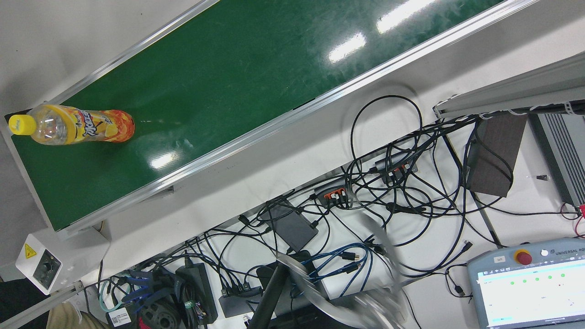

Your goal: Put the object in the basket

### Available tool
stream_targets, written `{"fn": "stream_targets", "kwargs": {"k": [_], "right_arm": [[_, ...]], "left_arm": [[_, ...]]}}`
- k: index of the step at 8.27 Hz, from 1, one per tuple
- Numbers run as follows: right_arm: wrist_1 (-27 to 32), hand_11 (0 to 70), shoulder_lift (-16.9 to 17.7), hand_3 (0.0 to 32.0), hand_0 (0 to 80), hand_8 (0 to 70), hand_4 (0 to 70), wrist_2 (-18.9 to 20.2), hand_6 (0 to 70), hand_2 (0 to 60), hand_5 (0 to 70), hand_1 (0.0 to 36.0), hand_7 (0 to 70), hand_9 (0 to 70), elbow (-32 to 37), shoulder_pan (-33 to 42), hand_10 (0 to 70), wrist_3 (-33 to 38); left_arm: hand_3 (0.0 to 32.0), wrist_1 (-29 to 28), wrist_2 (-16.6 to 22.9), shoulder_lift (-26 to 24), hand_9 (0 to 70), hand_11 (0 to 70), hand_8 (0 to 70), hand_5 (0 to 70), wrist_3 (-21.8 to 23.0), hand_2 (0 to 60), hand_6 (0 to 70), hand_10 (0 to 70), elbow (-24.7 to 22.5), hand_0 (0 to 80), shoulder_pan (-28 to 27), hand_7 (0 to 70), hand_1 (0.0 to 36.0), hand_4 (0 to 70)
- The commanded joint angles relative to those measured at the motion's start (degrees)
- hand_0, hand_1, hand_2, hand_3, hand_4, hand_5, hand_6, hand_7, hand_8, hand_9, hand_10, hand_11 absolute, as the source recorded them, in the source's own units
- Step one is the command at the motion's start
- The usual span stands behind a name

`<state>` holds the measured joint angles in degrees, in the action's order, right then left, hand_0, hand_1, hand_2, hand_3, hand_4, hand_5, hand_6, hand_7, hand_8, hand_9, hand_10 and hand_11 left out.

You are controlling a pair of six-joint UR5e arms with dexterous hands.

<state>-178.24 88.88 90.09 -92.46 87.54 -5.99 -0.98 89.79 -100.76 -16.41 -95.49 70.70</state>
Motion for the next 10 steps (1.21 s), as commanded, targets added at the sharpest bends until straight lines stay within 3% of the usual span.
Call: {"fn": "stream_targets", "kwargs": {"k": [1,3,8,10], "right_arm": [[0.00,0.0,-0.02,0.0,0.0,0.0,0.0,0.00,0.0,0.0,0.0,0.0,0.0,0.0,0.00,0.00,0.0,0.01],[0.00,0.0,-0.02,0.0,0.0,0.0,0.0,0.00,0.0,0.0,0.0,0.0,0.0,0.0,0.00,0.00,0.0,0.01],[0.00,0.0,-0.02,0.0,0.0,0.0,0.0,0.00,0.0,0.0,0.0,0.0,0.0,0.0,0.00,0.00,0.0,0.01],[0.00,0.0,-0.02,0.0,0.0,0.0,0.0,0.00,0.0,0.0,0.0,0.0,0.0,0.0,0.00,0.00,0.0,0.01]], "left_arm": [[0.0,-0.33,-0.75,-1.09,0.0,0.0,0.0,0.0,-0.03,0.0,0.0,0.0,-0.22,68.8,-0.13,0.0,13.0,0.0],[0.0,-3.93,-3.83,-1.19,0.0,0.0,0.0,0.0,5.13,0.0,0.0,0.0,2.58,67.0,-0.39,0.0,12.8,0.0],[0.0,0.70,-3.66,-2.59,0.0,0.0,0.0,5.2,4.64,0.0,0.0,0.0,2.77,73.8,-0.57,0.0,14.6,0.0],[0.0,-0.33,-3.66,-2.69,0.0,0.0,0.0,8.3,4.81,0.0,0.0,0.0,3.03,75.7,-0.48,0.0,15.3,0.0]]}}
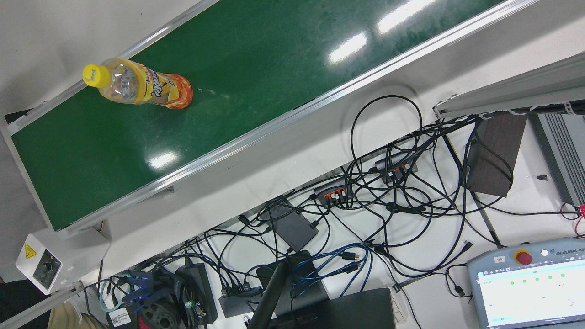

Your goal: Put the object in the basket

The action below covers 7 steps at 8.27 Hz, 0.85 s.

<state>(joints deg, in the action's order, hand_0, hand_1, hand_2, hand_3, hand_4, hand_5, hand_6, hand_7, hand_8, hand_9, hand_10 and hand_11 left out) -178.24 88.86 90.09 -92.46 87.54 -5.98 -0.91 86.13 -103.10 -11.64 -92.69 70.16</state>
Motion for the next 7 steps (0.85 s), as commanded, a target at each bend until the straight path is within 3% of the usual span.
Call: {"fn": "stream_targets", "kwargs": {"k": [1,3,7], "right_arm": [[0.00,0.0,0.00,0.0,0.0,0.0,0.0,0.00,0.0,0.0,0.0,0.0,0.0,0.0,0.00,0.00,0.0,0.00],[0.00,0.0,0.00,0.0,0.0,0.0,0.0,0.00,0.0,0.0,0.0,0.0,0.0,0.0,0.00,0.00,0.0,0.00],[0.00,0.0,0.00,0.0,0.0,0.0,0.0,0.00,0.0,0.0,0.0,0.0,0.0,0.0,0.00,0.00,0.0,0.00]], "left_arm": [[0.0,-0.50,0.01,-0.43,0.0,0.0,0.0,8.7,-0.22,0.0,0.0,0.0,0.23,74.7,-0.03,0.0,15.1,0.0],[0.0,-4.08,-0.08,-1.39,0.0,0.0,0.0,7.2,-0.05,0.0,0.0,0.0,4.93,69.2,-0.03,0.0,13.9,0.0],[0.0,-3.93,-0.08,-2.28,0.0,0.0,0.0,6.9,-1.27,0.0,0.0,0.0,5.24,70.6,-0.03,0.0,14.3,0.0]]}}
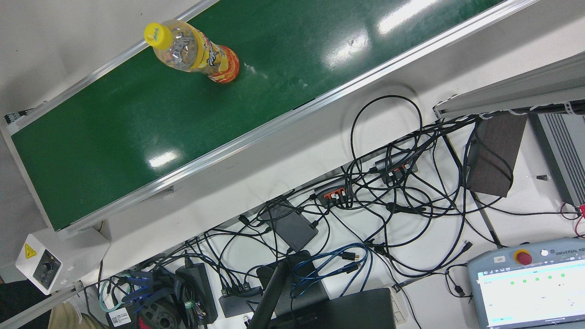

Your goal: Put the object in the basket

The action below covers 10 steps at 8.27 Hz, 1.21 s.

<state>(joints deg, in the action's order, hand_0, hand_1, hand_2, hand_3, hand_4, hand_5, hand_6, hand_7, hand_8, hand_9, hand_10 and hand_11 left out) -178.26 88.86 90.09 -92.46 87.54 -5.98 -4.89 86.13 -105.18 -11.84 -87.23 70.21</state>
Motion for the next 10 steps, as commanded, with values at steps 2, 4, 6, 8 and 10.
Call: {"fn": "stream_targets", "kwargs": {"k": [2,4,6,8,10], "right_arm": [[0.02,0.0,0.00,0.0,0.0,0.0,0.0,0.00,0.0,0.0,0.0,0.0,0.0,0.0,0.00,0.00,0.0,0.00],[0.02,0.0,0.00,0.0,0.0,0.0,0.0,0.00,0.0,0.0,0.0,0.0,0.0,0.0,0.00,0.00,0.0,0.00],[0.02,0.0,0.00,0.0,0.0,0.0,0.0,0.00,0.0,0.0,0.0,0.0,0.0,0.0,0.00,0.00,0.0,0.00],[0.02,0.0,0.00,0.0,0.0,0.0,0.0,0.00,0.0,0.0,0.0,0.0,0.0,0.0,0.00,0.00,0.0,0.00],[0.02,0.0,0.00,0.0,0.0,0.0,0.0,0.00,0.0,0.0,0.0,0.0,0.0,0.0,0.00,0.00,0.0,0.00]], "left_arm": [[0.0,2.43,0.01,-1.69,0.0,0.0,0.0,6.6,-2.75,0.0,0.0,0.0,-0.49,71.2,0.01,0.0,14.5,0.0],[0.0,2.34,0.01,-1.70,0.0,0.0,0.0,5.6,-2.75,0.0,0.0,0.0,-0.49,70.4,0.01,0.0,14.3,0.0],[0.0,2.34,0.01,-1.70,0.0,0.0,0.0,5.4,-2.66,0.0,0.0,0.0,-0.57,69.2,-0.08,0.0,14.1,0.0],[0.0,2.34,-0.08,-1.78,0.0,0.0,0.0,6.0,-2.57,0.0,0.0,0.0,-0.66,69.2,-0.08,0.0,14.0,0.0],[0.0,2.34,-0.26,-1.87,0.0,0.0,0.0,6.7,-2.57,0.0,0.0,0.0,-0.75,70.4,-1.91,0.0,14.2,0.0]]}}
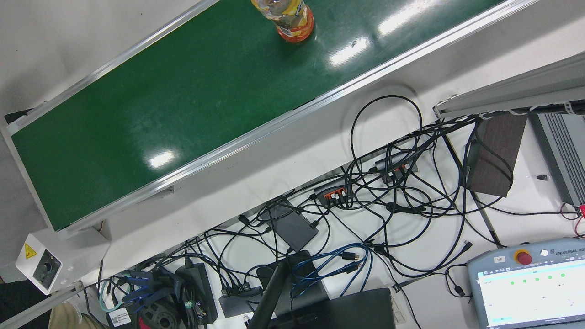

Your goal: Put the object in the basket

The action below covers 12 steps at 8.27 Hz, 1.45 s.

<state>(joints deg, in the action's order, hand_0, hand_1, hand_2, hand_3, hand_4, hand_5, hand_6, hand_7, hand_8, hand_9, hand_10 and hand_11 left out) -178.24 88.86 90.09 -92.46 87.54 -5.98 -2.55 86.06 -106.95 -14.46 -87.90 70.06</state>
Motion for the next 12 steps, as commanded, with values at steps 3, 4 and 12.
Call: {"fn": "stream_targets", "kwargs": {"k": [3,4,12], "right_arm": [[0.00,0.0,0.00,0.0,0.0,0.0,0.0,0.00,0.0,0.0,0.0,0.0,0.0,0.0,0.00,0.00,0.0,-0.09],[0.00,0.0,0.00,0.0,0.0,0.0,0.0,0.00,0.0,0.0,0.0,0.0,0.0,0.0,0.00,0.00,0.0,0.00],[0.00,0.0,0.00,0.0,0.0,0.0,0.0,0.00,0.0,0.0,0.0,0.0,0.0,0.0,-0.09,0.00,0.0,0.00]], "left_arm": [[0.0,2.10,-0.45,-3.53,0.0,0.0,0.0,5.6,-0.13,0.0,0.0,0.0,0.01,69.0,-6.51,0.0,14.0,0.0],[0.0,2.28,-0.45,-3.62,0.0,0.0,0.0,3.8,-0.13,0.0,0.0,0.0,0.10,61.5,-6.52,0.0,11.8,0.0],[0.0,8.43,-7.47,-4.50,0.0,0.0,0.0,3.4,-2.68,0.0,0.0,0.0,-5.17,62.9,-9.24,0.0,12.4,0.0]]}}
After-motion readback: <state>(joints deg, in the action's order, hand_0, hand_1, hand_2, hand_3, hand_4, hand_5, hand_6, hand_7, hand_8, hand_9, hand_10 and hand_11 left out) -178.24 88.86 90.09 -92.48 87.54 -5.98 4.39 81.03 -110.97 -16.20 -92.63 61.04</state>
